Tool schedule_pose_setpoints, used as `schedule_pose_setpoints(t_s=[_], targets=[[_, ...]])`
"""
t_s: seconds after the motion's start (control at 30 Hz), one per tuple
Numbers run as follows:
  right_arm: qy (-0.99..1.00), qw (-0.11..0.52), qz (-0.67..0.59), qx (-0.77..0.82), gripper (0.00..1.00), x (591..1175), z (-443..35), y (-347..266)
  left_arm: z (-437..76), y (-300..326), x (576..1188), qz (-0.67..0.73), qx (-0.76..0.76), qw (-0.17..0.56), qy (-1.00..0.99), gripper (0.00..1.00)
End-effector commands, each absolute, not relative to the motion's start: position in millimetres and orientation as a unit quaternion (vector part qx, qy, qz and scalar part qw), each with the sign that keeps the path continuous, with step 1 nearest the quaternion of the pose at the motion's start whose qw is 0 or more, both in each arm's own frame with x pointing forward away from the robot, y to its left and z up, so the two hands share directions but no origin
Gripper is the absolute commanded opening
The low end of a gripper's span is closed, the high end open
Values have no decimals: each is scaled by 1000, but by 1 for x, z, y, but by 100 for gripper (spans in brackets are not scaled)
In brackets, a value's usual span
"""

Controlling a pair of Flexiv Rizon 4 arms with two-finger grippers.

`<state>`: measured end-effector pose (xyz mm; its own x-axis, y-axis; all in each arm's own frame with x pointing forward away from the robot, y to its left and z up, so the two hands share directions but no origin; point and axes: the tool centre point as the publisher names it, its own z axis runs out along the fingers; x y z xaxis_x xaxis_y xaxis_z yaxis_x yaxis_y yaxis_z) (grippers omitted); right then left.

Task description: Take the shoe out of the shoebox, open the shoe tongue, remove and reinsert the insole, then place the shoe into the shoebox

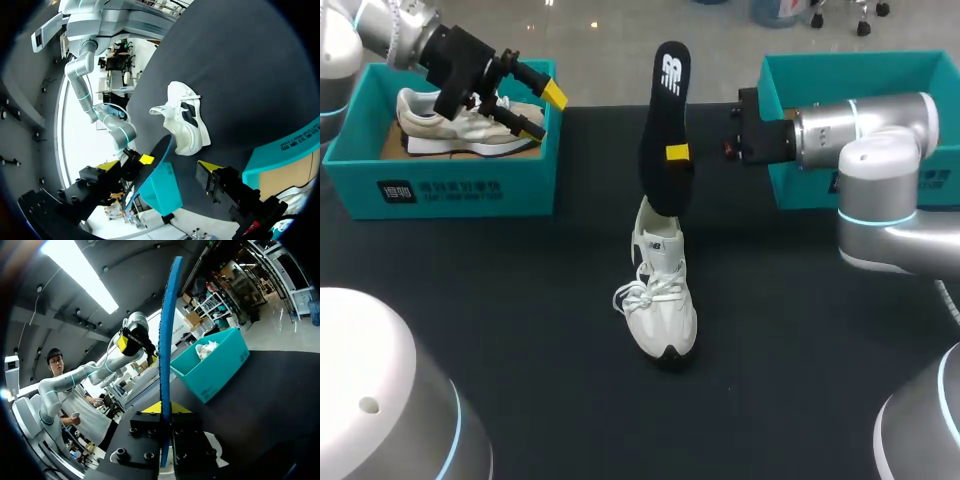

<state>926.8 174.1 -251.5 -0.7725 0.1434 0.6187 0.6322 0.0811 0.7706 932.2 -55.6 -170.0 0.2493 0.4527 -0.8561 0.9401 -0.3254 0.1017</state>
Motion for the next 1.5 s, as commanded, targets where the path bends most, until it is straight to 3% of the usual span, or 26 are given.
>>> schedule_pose_setpoints(t_s=[0.03,1.03,1.5], targets=[[-715,209,-609,-273,0,929,-251,167,-169,-55,932,-376,722,322,483,100],[-715,209,-609,-273,0,929,-251,167,-169,-55,932,-376,722,322,483,100],[-719,176,-630,-232,0,930,-259,194,-169,-55,932,-376,722,322,483,100]])
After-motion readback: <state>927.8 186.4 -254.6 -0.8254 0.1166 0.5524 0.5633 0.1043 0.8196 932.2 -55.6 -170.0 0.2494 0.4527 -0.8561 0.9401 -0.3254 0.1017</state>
